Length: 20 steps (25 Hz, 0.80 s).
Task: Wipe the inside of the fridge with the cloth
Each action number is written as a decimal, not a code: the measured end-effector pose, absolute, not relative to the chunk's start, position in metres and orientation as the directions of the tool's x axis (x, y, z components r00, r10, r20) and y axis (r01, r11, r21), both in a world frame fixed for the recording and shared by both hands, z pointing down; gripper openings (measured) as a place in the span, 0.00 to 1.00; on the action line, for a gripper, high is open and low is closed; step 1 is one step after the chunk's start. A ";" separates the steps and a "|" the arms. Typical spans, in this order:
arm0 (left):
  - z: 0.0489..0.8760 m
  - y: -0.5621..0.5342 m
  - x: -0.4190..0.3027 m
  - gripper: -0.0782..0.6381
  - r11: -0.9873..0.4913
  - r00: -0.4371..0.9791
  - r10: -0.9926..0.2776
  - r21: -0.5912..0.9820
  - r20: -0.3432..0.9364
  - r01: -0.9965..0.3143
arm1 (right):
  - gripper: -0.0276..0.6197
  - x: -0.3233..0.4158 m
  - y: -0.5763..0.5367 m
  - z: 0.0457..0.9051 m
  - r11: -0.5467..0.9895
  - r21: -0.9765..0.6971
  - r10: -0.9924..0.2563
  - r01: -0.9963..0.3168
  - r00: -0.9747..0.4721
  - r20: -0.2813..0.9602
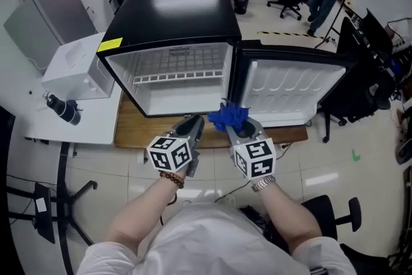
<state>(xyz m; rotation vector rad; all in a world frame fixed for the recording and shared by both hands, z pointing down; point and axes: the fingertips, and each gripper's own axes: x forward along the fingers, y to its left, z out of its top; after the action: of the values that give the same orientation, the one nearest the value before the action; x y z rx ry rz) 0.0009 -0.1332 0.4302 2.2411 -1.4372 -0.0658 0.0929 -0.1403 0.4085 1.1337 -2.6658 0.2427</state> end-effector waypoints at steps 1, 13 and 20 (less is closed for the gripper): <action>0.423 -0.127 -0.011 0.16 -0.343 0.438 -0.874 0.374 0.209 -0.862 | 0.21 0.081 -0.134 0.406 0.689 -0.061 -0.683 -0.722 -0.676 0.276; 0.362 -0.073 -0.095 0.11 -0.425 0.430 -0.889 0.070 0.154 -0.903 | 0.21 -0.012 -0.081 0.377 0.667 -0.068 -0.715 -0.742 -0.664 0.220; 0.348 -0.056 -0.098 0.11 -0.424 0.424 -0.897 0.026 0.126 -0.905 | 0.21 -0.016 -0.064 0.370 0.665 -0.065 -0.719 -0.744 -0.661 0.217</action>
<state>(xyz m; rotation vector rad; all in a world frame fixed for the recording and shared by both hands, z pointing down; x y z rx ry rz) -0.0976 -0.0564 0.3481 2.5747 -1.6334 0.1417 -0.0165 -0.0637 0.3698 1.1998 -2.7054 0.2206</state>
